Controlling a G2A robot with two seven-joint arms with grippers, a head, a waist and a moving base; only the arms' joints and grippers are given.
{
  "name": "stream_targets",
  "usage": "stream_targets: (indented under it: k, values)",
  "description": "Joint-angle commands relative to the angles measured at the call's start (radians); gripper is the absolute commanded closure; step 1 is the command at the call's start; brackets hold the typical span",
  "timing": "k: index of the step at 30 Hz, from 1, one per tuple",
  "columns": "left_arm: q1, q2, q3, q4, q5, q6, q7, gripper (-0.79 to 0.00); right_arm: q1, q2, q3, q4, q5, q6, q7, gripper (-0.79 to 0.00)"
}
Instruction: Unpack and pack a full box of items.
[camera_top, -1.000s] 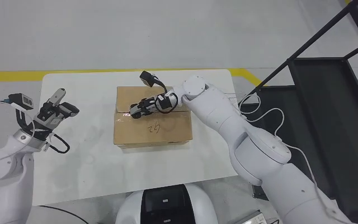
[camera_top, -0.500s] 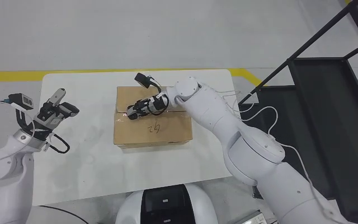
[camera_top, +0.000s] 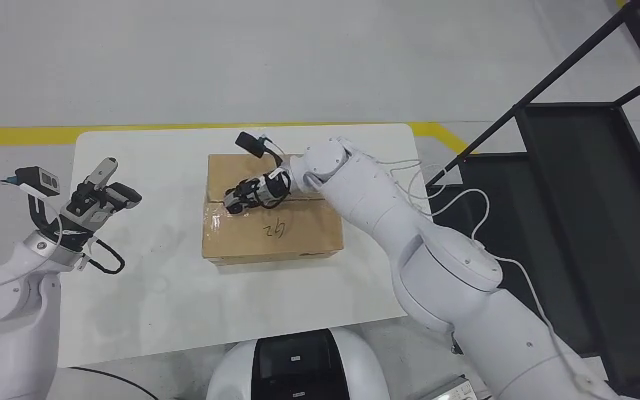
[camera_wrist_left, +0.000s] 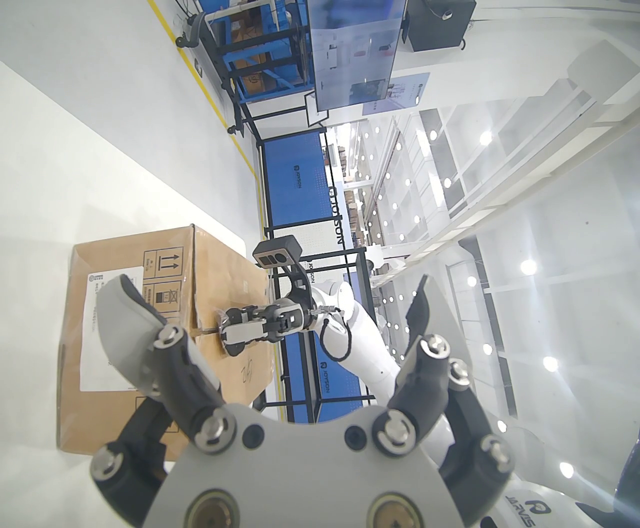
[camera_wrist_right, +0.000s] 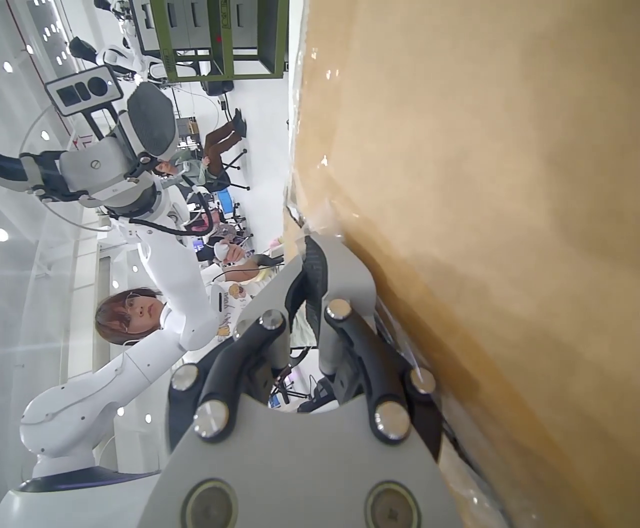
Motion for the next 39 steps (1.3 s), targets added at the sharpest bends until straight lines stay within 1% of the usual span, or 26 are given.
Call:
stream_targets:
  k: [1,12,24,32,35,39]
  values:
    - [0.000,0.000,0.000,0.000,0.000,0.000,0.000,-0.785,0.004,-0.002,0.006,-0.001,-0.001,-0.015,0.002,-0.785]
    - [0.000,0.000,0.000,0.000,0.000,0.000,0.000,-0.785,0.025,-0.004,0.033,-0.022,-0.024,-0.081,0.019,-0.785]
    - [0.000,0.000,0.000,0.000,0.000,0.000,0.000,-0.785,0.034,0.004,0.058,-0.086,-0.082,-0.246,0.003,-0.785]
    - [0.000,0.000,0.000,0.000,0.000,0.000,0.000,-0.785,0.028,0.015,0.063,-0.131,-0.163,-0.388,-0.040,-0.785]
    - [0.000,0.000,0.000,0.000,0.000,0.000,0.000,-0.785,0.029,0.020,0.063,-0.143,-0.205,-0.411,-0.071,-0.785]
    - [0.000,0.000,0.000,0.000,0.000,0.000,0.000,-0.785,0.030,0.026,0.066,-0.159,-0.253,-0.417,-0.112,-0.785]
